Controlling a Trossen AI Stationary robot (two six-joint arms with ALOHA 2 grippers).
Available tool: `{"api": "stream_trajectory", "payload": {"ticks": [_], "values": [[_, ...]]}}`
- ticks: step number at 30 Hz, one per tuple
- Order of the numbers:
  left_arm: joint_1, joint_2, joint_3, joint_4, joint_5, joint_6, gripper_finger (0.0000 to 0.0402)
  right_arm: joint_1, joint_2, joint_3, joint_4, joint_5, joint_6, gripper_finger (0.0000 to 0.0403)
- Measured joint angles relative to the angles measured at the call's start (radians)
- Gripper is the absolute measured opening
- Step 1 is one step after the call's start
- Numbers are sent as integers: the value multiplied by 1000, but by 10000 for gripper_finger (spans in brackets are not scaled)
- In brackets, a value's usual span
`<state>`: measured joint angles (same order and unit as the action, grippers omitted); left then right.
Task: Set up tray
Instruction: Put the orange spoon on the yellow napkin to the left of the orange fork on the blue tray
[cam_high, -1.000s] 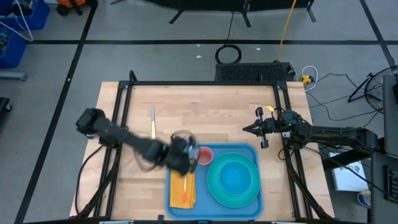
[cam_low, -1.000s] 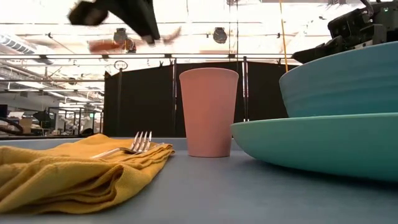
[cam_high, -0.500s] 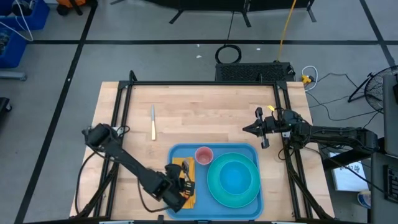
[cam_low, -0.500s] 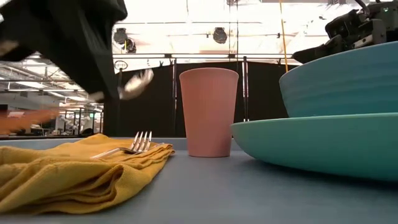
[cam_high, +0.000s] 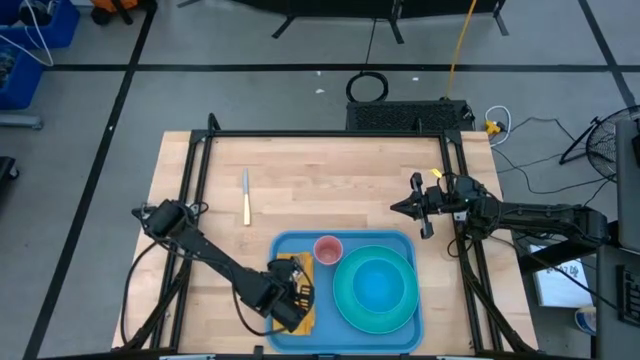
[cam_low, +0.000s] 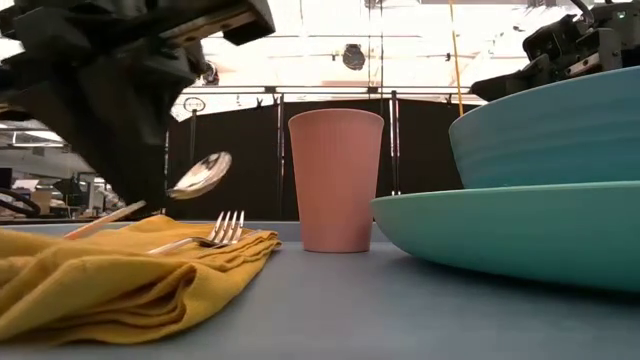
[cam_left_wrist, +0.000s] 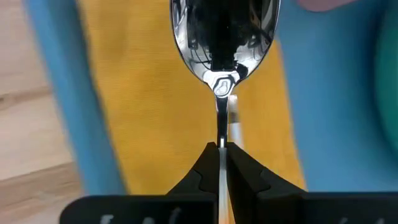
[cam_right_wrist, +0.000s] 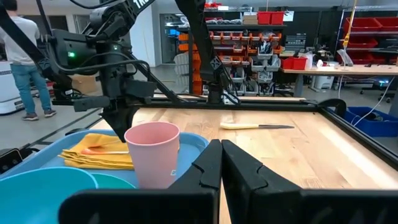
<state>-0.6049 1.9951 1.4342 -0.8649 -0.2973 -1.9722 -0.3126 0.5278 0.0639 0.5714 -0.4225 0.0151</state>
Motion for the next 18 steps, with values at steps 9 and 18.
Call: {"api": "stream_trajectory", "payload": {"ticks": [9, 18], "values": [[-4, 0, 0, -28, 9, -32, 9, 0, 0, 0, -4, 0, 0, 0], [-5, 18, 0, -21, 10, -80, 9, 0, 0, 0, -8, 0, 0, 0]]}}
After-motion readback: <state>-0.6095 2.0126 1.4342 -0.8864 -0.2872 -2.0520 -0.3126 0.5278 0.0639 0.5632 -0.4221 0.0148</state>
